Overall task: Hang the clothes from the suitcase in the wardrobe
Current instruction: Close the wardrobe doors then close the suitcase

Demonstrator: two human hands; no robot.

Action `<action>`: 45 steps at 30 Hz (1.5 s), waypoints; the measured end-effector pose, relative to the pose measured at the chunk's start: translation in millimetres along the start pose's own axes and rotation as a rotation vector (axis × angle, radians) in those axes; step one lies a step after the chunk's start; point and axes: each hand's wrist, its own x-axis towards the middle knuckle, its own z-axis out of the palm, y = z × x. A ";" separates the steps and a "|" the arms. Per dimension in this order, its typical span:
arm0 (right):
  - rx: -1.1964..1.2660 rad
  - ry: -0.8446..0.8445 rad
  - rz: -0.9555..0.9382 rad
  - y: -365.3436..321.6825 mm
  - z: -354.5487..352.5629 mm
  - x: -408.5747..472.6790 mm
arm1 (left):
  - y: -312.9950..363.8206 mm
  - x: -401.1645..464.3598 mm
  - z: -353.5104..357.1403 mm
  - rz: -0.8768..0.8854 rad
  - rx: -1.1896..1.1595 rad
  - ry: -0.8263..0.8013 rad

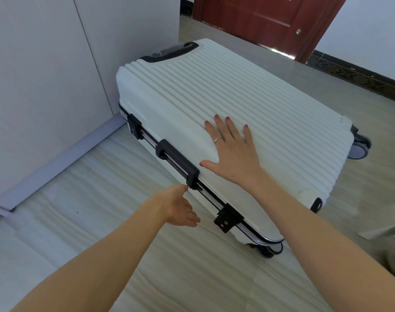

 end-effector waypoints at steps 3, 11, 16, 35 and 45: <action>0.010 0.011 0.004 -1.7 -0.2 2.6 | -7.4 1.4 10.3 -0.037 -0.023 -0.032; 0.009 0.027 0.002 -2.8 2.2 1.0 | -16.5 4.9 28.9 -0.036 -0.068 -0.089; 0.017 0.035 -0.010 -2.4 1.7 -1.1 | -21.8 13.1 35.8 0.028 -0.167 -0.101; 0.075 0.067 -0.072 18.0 2.6 -11.6 | -47.3 29.4 76.1 0.163 -0.346 -0.046; 0.050 0.037 -0.099 19.6 1.5 -11.2 | -50.9 33.0 74.9 0.177 -0.358 -0.049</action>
